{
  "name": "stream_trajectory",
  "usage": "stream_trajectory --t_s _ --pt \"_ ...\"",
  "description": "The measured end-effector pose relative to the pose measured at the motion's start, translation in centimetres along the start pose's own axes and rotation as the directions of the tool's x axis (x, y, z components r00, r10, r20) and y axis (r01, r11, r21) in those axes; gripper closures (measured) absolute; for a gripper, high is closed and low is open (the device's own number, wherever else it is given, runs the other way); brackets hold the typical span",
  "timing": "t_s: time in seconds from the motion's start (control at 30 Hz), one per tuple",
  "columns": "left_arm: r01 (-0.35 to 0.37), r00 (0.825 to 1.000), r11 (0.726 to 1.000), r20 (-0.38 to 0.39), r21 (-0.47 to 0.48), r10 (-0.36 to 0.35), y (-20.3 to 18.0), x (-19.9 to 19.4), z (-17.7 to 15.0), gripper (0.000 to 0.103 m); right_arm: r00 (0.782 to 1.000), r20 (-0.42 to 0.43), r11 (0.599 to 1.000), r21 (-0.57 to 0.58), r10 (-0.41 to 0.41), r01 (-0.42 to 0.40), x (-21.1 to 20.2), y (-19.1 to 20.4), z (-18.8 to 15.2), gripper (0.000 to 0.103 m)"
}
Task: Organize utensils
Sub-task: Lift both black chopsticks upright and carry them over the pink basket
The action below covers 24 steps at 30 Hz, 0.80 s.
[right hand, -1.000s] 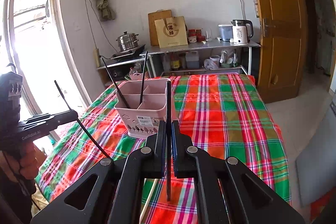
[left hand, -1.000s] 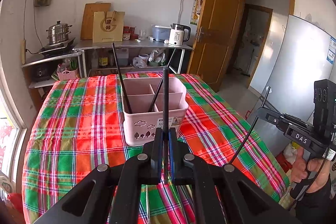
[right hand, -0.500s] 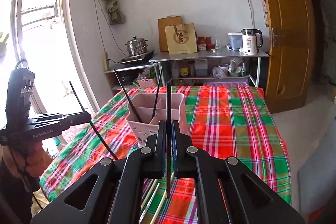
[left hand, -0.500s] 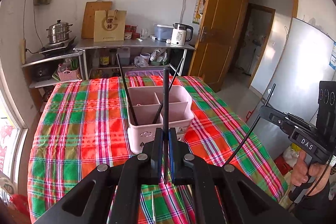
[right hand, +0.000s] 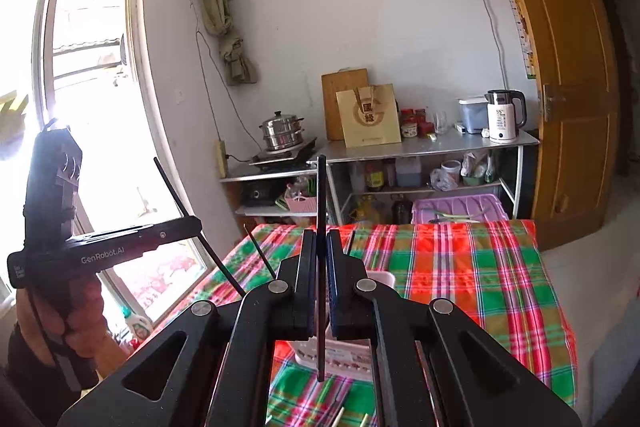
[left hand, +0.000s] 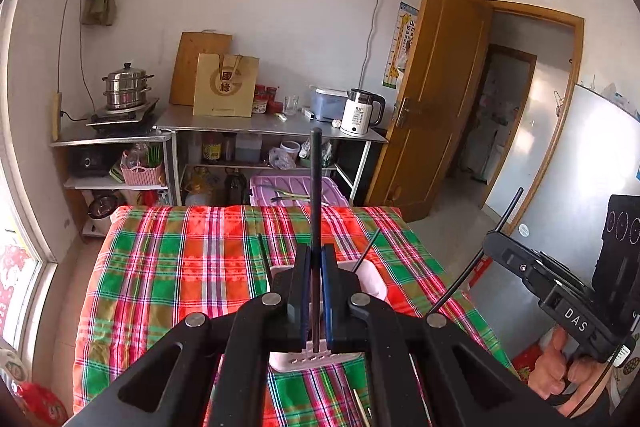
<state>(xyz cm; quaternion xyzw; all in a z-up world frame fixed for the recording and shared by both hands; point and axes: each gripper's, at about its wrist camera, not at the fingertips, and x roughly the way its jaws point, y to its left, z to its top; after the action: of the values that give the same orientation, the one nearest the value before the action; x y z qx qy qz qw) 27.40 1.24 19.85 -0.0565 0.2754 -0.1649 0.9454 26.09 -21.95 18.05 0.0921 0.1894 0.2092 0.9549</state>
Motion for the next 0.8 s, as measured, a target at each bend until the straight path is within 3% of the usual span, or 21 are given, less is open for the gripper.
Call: stream_trajectory --t_s 0.2,0.53,0.8 --pt "-0.003 1.000 1.000 -0.004 -0.019 0.003 1.4 2.3 1.1 0.098 1.000 0.015 1.000 0.014 0.008 -0.008 2.5 0.2 0.8 0.098" --pt "-0.004 0.999 0.999 -0.049 -0.037 0.002 3.4 6.2 -0.4 0.098 1.000 -0.027 0.998 0.054 -0.012 0.014 7.0 -0.8 -0.6 0.098" --pt "-0.006 0.998 0.999 -0.059 -0.049 0.003 4.5 7.4 -0.7 0.098 1.000 0.017 0.998 0.059 0.008 -0.009 6.4 -0.5 1.4 0.098"
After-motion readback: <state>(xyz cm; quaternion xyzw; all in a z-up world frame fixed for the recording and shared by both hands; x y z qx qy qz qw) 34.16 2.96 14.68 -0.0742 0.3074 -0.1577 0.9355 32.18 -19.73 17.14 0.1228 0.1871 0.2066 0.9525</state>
